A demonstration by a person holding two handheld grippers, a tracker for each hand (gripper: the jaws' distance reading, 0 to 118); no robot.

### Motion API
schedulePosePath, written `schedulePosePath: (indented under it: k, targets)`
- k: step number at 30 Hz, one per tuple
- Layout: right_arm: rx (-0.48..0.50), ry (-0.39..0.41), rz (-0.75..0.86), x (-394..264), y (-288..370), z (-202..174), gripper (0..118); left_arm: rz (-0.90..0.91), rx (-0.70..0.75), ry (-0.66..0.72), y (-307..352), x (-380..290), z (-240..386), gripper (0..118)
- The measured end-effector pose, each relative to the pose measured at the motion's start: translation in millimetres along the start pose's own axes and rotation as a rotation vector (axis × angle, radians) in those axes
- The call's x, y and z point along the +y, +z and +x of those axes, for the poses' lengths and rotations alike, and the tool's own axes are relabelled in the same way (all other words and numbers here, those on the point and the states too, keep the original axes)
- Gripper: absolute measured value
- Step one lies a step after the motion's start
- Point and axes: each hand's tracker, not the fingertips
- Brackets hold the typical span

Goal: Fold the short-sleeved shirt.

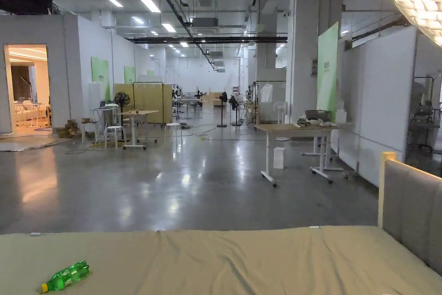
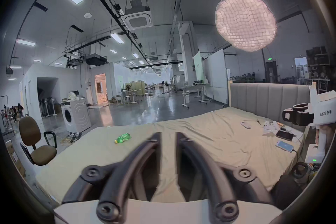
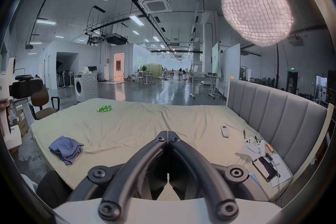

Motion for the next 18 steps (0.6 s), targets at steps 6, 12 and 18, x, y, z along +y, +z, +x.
schedulePosePath:
  k: [6, 12, 18]
  targets:
    - [-0.007, -0.032, 0.034, -2.1, 11.6, 0.0, 0, -0.032, 0.037, 0.002, 5.5, -2.6, 3.8, 0]
    - [-0.005, -0.031, 0.035, -2.0, 9.6, -1.6, 0, -0.042, 0.039, 0.023, 5.3, -5.7, 2.0, 0]
    - [-0.006, -0.025, 0.045, -1.8, 9.0, -4.9, 0, -0.061, 0.042, 0.034, 3.7, -6.9, 0.5, 0]
